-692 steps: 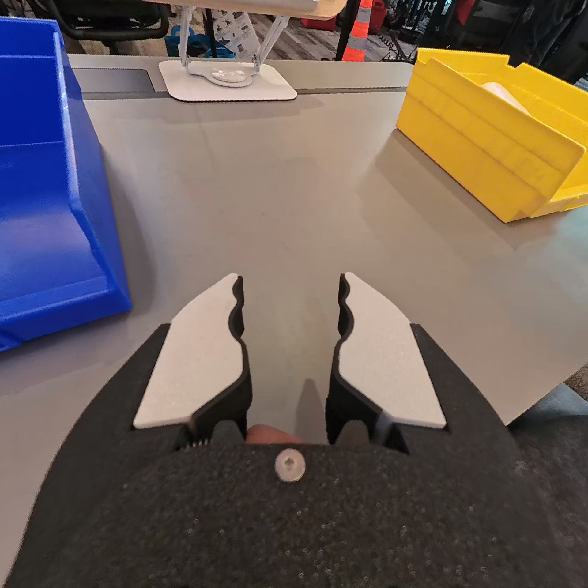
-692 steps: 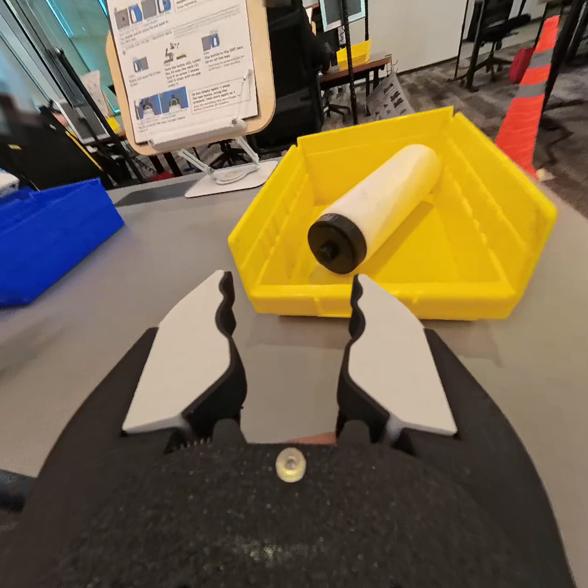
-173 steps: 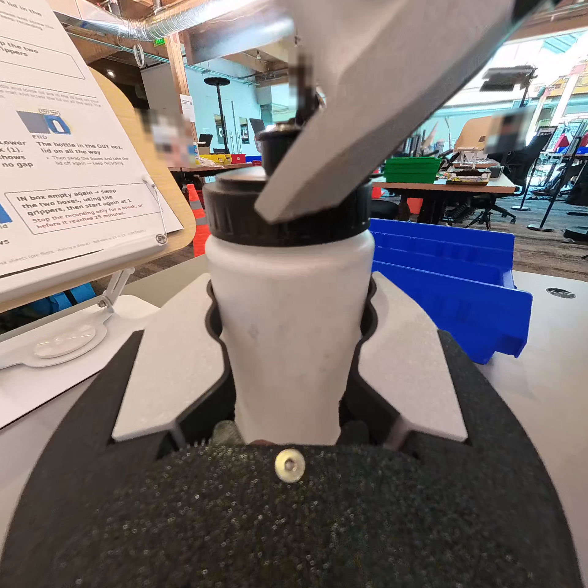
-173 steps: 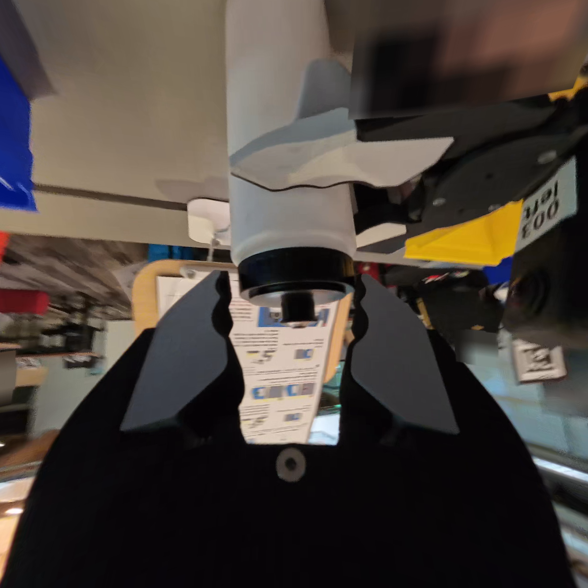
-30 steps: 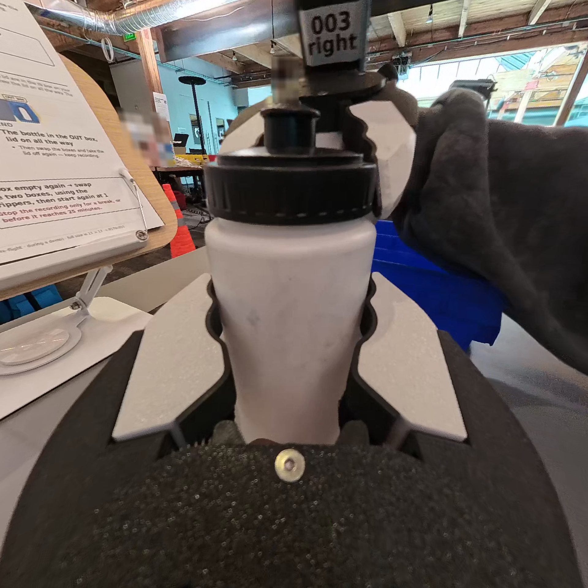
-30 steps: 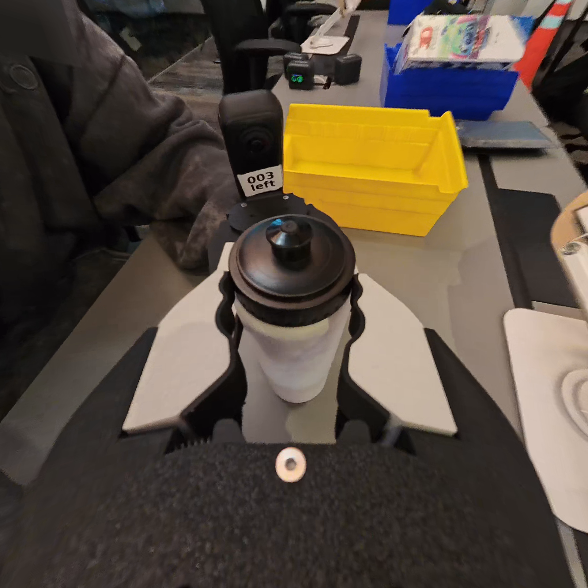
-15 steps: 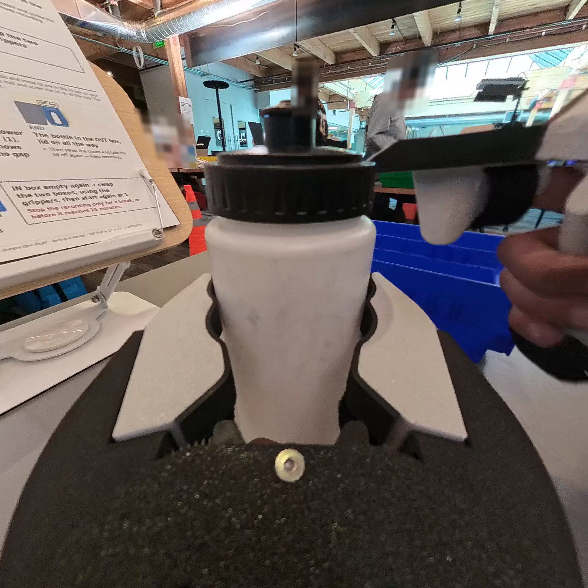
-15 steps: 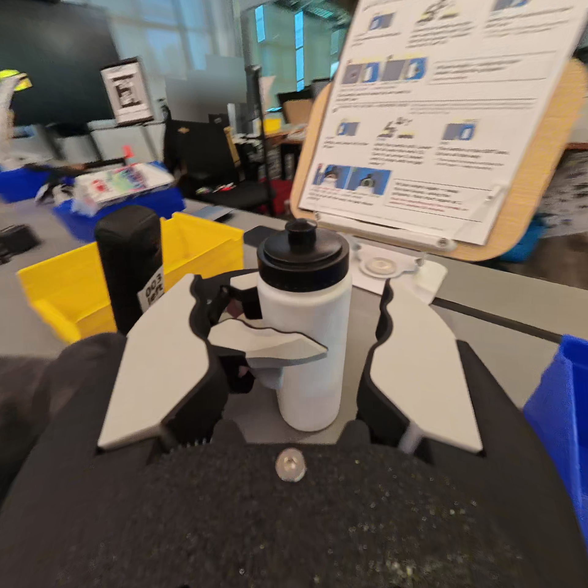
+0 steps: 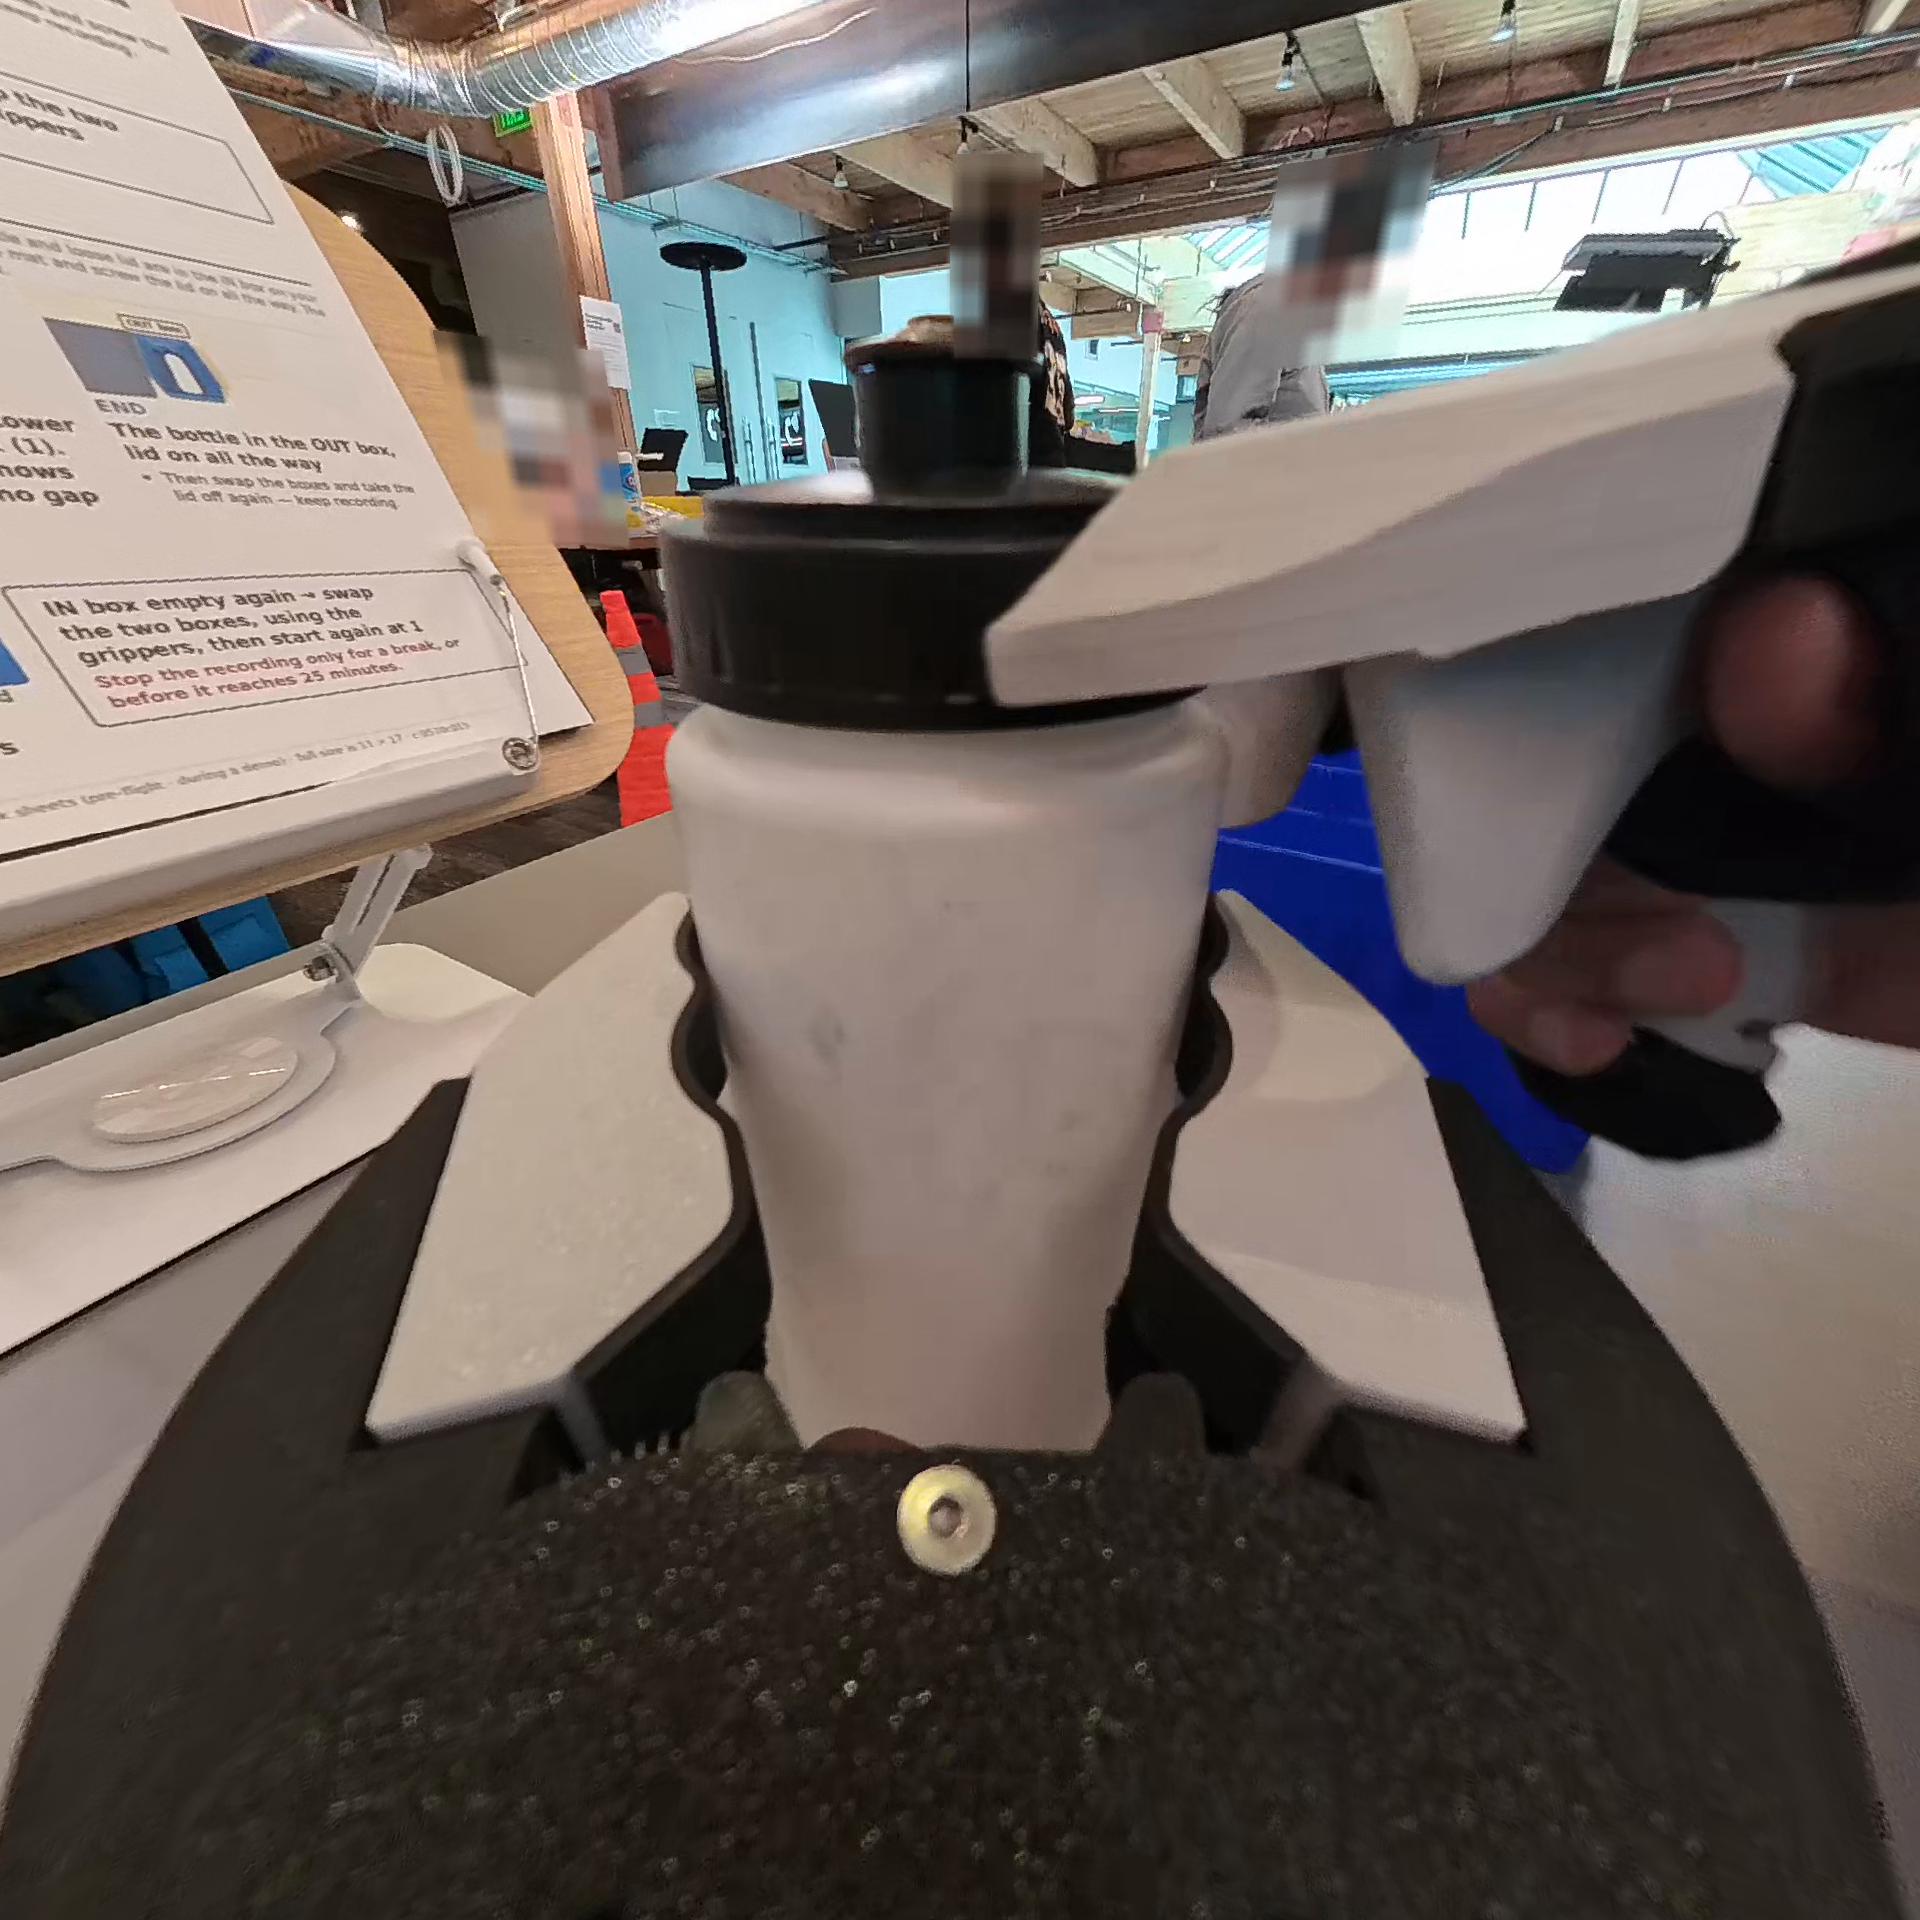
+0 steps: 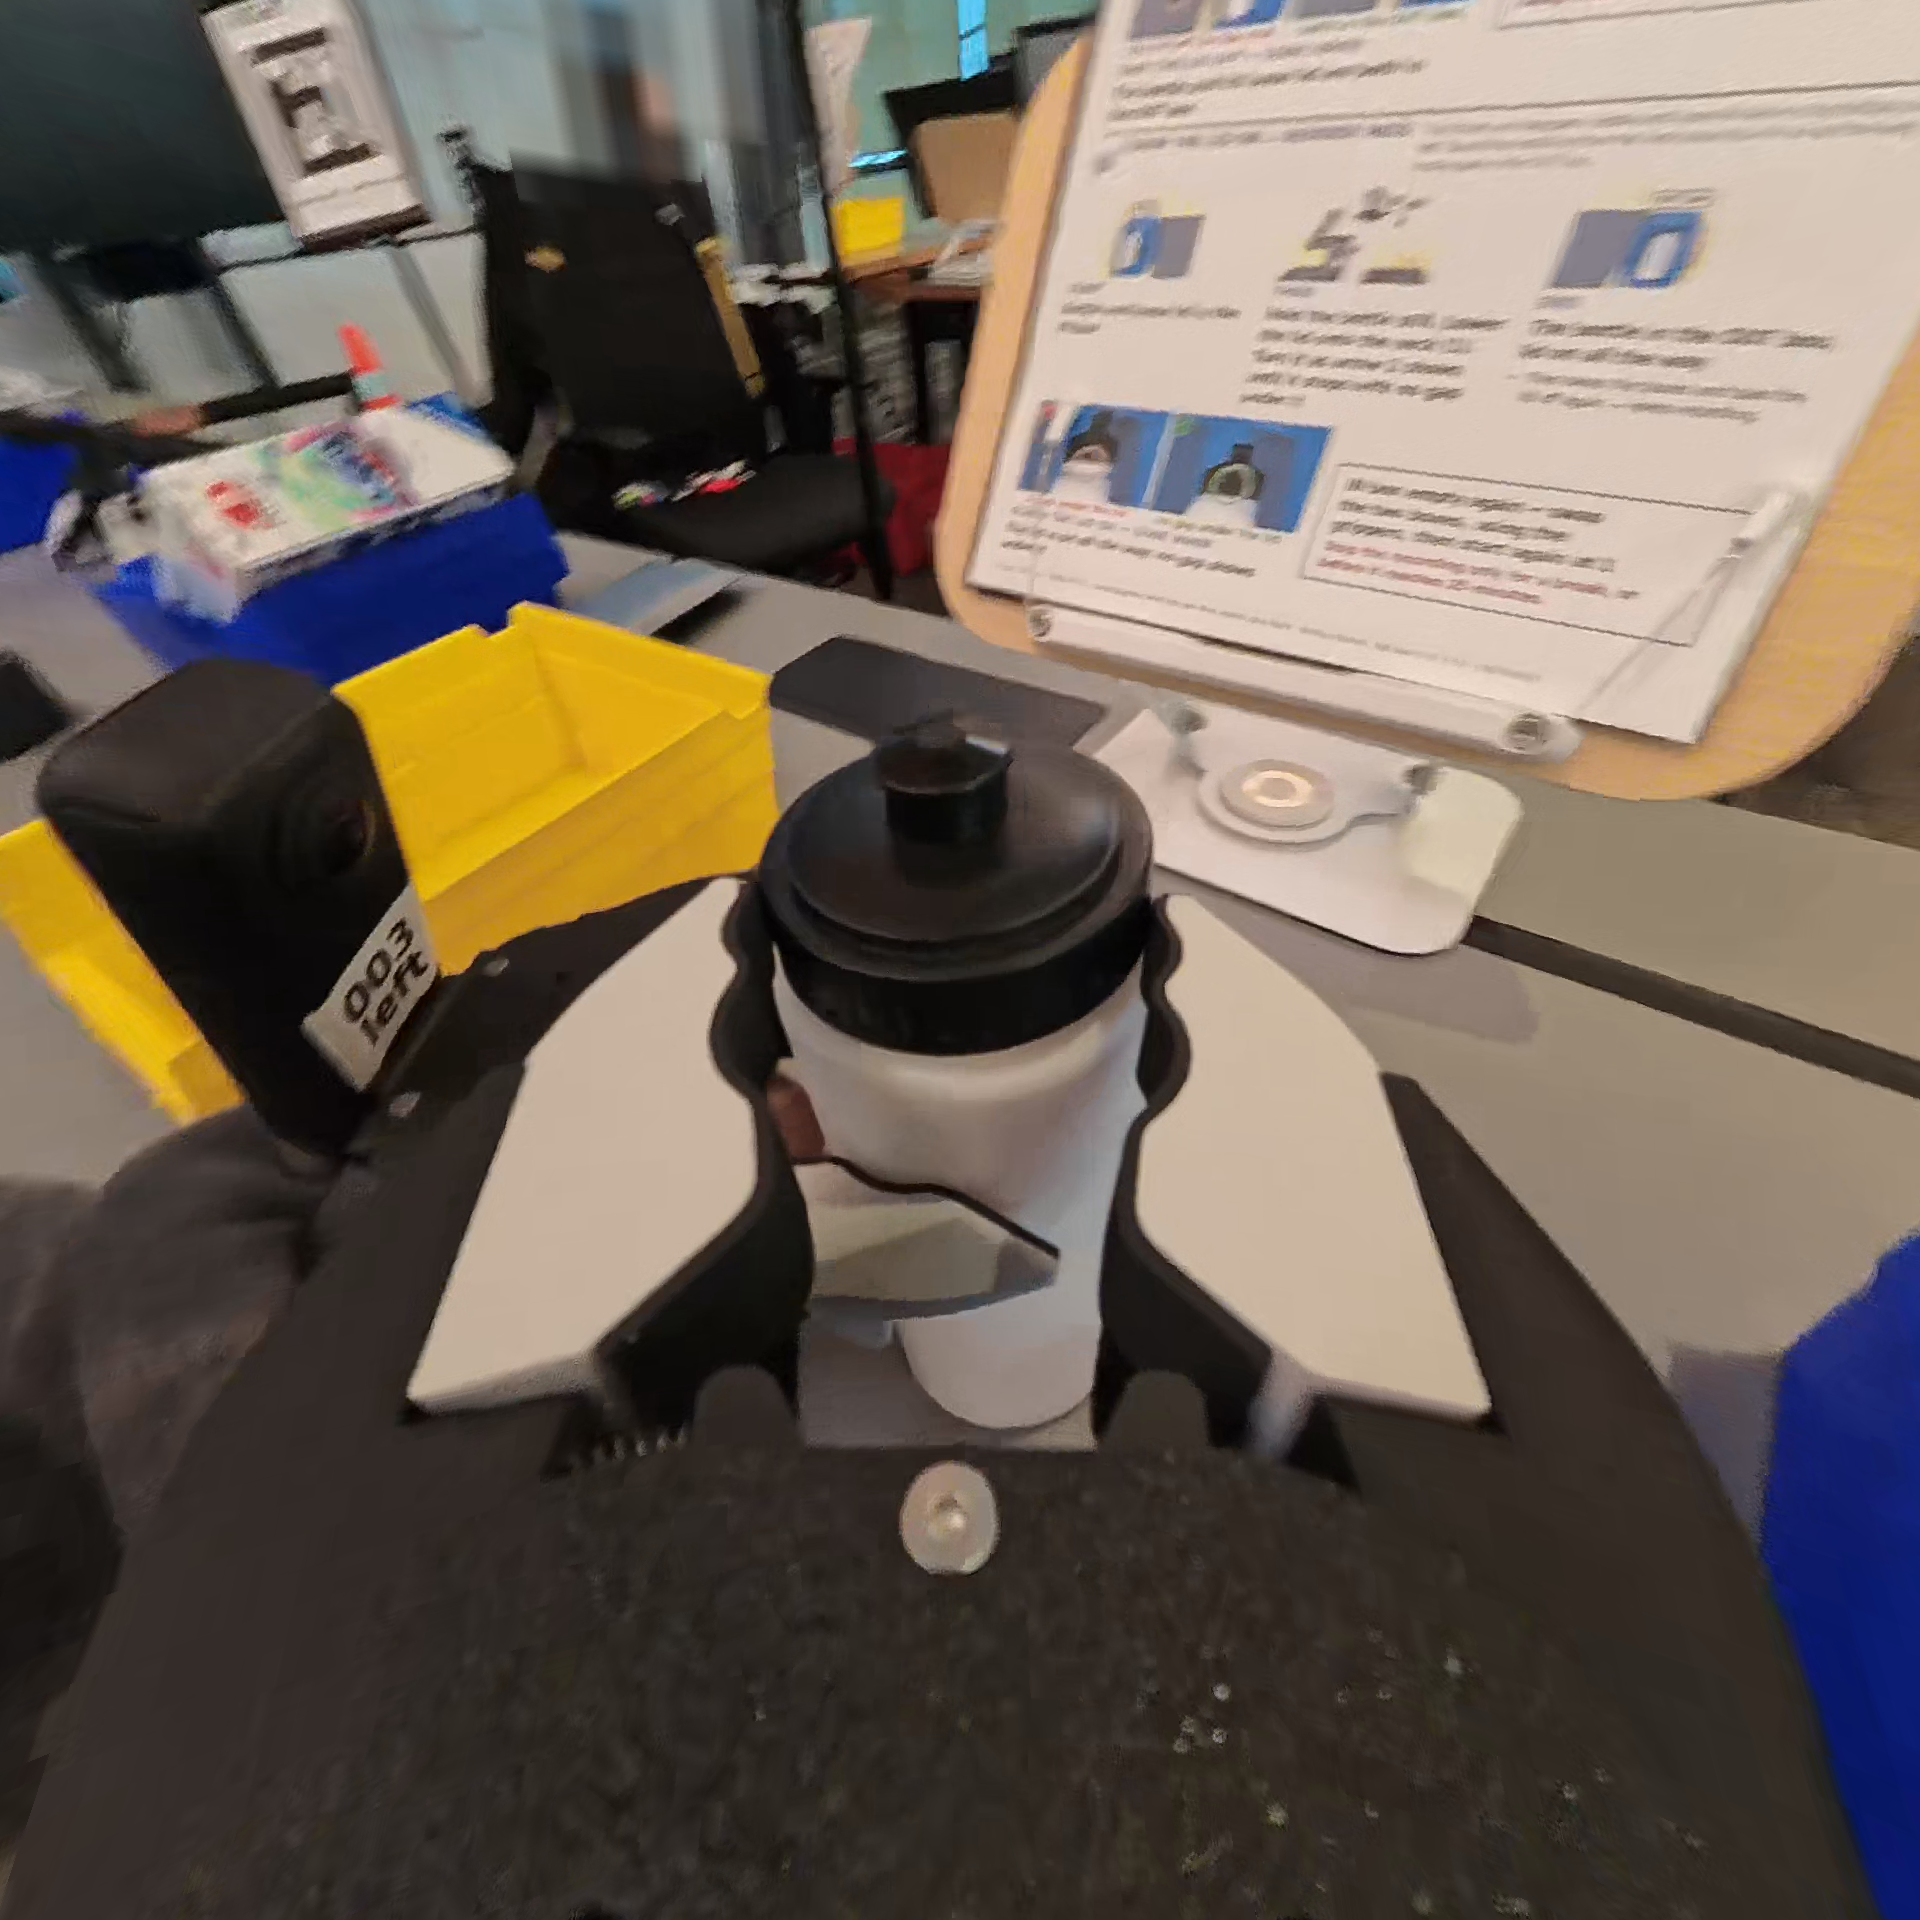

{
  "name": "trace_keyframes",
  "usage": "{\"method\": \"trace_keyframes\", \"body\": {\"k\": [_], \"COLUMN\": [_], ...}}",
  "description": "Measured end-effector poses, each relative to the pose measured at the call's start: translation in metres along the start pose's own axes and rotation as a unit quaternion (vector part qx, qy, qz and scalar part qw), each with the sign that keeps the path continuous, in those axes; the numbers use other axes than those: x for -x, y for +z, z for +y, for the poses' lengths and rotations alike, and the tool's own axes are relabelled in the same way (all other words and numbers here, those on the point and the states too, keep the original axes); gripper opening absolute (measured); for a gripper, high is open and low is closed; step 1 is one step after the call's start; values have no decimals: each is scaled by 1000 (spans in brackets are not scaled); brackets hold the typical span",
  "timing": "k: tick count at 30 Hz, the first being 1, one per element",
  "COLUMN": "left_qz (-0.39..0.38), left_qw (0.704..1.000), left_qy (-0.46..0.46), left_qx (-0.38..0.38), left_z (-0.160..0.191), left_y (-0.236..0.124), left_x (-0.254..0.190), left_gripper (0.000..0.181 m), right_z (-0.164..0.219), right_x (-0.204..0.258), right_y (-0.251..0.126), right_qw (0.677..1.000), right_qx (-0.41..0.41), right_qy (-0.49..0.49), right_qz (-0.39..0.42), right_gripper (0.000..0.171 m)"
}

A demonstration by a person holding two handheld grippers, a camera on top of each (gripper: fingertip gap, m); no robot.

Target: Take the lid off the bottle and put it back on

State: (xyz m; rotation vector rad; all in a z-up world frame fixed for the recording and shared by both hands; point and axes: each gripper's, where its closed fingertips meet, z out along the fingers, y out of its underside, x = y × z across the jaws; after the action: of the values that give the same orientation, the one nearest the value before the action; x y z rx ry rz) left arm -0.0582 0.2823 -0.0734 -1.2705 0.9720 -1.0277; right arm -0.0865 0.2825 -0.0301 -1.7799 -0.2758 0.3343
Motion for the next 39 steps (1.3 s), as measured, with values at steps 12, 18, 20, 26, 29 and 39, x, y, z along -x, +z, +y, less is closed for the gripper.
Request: {"method": "trace_keyframes", "body": {"k": [12, 18, 20, 26, 29, 39], "left_qz": [28, 44, 46, 48, 47, 30], "left_qw": [1000, 999, 999, 999, 999, 999], "left_qy": [-4, -8, -9, -14, -18, -20], "left_qx": [-2, -5, -5, -6, -5, -6], "left_z": [0, 0, 0, 1, 1, 2], "left_y": [0, 0, 0, 0, 0, 0], "left_x": [-3, -4, -5, -5, -5, -4], "left_gripper": [86, 86, 86, 86, 87, 86], "right_z": [3, 4, 3, 2, -1, -10], "right_x": [2, 3, 4, 5, 4, 4], "right_y": [-4, -6, -7, -7, -10, -26], "right_qw": [898, 799, 776, 781, 830, 990], "right_qx": [112, 122, 121, 120, 148, -13], "right_qy": [-114, -153, -146, -131, -94, -56], "right_qz": [-410, -568, -602, -598, -529, -126], "right_gripper": [68, 69, 69, 69, 72, 98]}}
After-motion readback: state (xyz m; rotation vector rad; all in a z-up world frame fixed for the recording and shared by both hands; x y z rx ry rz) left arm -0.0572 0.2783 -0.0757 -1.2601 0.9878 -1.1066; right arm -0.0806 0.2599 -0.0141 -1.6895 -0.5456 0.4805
